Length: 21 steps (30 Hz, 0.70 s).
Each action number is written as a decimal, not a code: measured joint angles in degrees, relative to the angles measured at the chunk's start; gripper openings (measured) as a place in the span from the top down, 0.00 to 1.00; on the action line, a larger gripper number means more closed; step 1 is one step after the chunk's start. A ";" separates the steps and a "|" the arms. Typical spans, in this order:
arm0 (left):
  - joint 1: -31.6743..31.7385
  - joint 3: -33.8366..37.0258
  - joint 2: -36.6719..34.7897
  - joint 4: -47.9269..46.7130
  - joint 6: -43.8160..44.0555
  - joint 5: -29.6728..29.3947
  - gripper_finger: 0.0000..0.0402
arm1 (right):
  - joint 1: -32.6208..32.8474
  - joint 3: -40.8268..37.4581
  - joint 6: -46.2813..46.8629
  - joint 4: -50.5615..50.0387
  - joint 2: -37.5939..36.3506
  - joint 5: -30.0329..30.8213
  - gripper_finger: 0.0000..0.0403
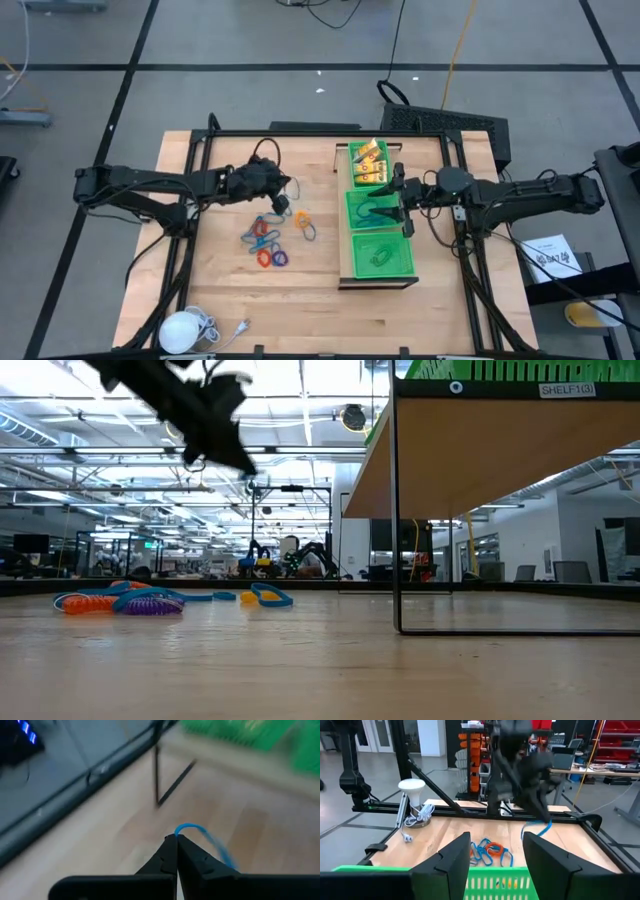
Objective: Pick & Place Office Desk Supplies
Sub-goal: Put the blue rubber band into the middle green bin
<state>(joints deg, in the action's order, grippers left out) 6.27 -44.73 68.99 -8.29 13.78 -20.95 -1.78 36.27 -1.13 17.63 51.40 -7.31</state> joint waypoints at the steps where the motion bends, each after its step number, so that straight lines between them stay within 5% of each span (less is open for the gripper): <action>1: -0.65 -1.34 0.00 0.03 -1.35 -0.52 1.00 | 0.00 0.00 0.00 0.80 0.86 0.00 0.58; 15: -11.00 -9.07 1.90 19.39 -29.17 -2.93 1.00 | 0.00 0.00 -0.02 8.35 7.21 0.00 0.58; 21: -11.33 -9.05 8.65 31.40 -35.40 2.12 1.00 | -0.02 0.00 -1.10 9.91 8.74 -0.03 0.56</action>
<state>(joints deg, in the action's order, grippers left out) -5.06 -53.78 77.64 23.11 -21.62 -18.83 -1.80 36.27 -2.22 27.54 60.14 -7.34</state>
